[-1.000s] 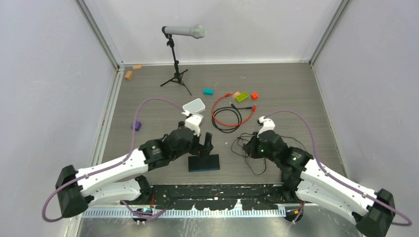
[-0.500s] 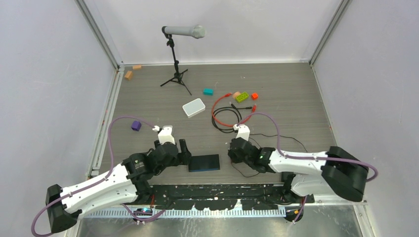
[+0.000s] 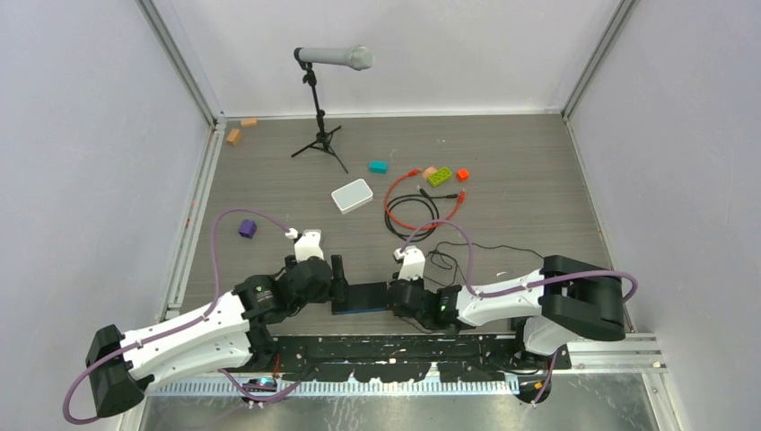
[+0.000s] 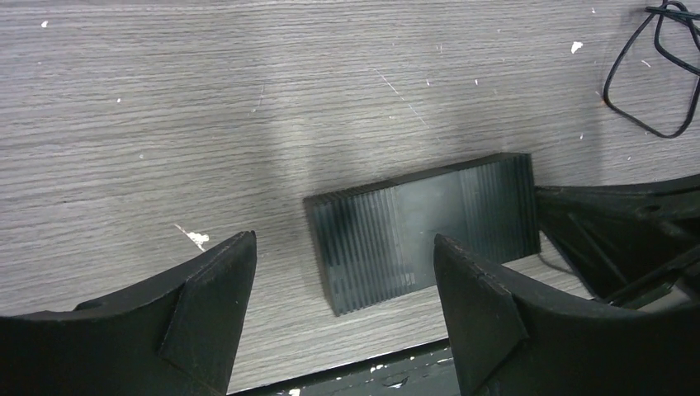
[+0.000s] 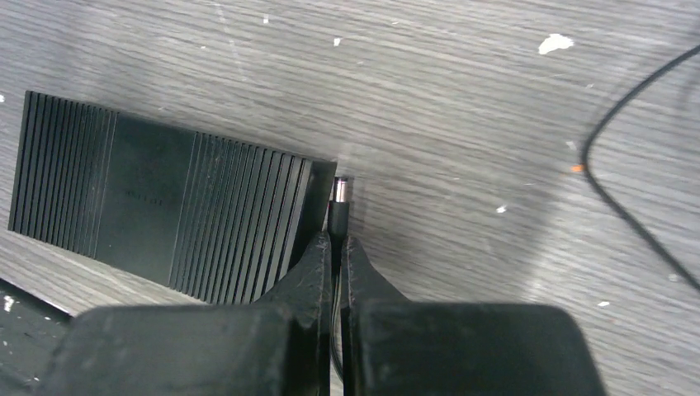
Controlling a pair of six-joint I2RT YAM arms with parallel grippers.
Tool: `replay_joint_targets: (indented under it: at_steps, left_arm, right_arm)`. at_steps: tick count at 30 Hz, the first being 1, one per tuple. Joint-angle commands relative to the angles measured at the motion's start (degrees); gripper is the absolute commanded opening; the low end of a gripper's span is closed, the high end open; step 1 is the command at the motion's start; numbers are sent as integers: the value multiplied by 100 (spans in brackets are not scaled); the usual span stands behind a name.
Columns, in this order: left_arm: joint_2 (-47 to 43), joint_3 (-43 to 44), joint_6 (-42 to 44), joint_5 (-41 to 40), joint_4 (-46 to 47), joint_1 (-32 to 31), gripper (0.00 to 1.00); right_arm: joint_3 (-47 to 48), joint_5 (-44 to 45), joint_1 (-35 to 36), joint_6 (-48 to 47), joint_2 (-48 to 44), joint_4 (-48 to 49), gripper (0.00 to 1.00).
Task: Insert the plug into the switch port
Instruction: Insert the power into the switch port.
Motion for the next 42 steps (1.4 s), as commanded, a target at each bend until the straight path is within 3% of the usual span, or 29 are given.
replay_joint_targets:
  at_steps: [1, 7, 12, 18, 28, 36, 42]
  left_arm:
    - [-80, 125, 79, -39, 232, 42, 79]
    - [163, 45, 79, 171, 266, 154, 77]
    - [379, 191, -272, 249, -320, 169, 75]
    - [378, 197, -548, 269, -781, 169, 83]
    - [533, -662, -575, 1065, 1052, 170, 78]
    - [591, -680, -336, 781, 1209, 214, 76]
    - [1076, -277, 473, 845, 1223, 809, 76]
  right_arm:
    - [388, 572, 274, 504, 234, 459, 0]
    - [339, 294, 318, 9, -31, 763, 0]
    - [32, 185, 313, -284, -514, 495, 1]
    - [-145, 253, 307, -222, -681, 175, 0]
    - [-141, 61, 189, 191, -107, 870, 0]
    - [-6, -324, 149, 182, 229, 1383, 0]
    - [364, -559, 30, 111, 507, 1558, 0]
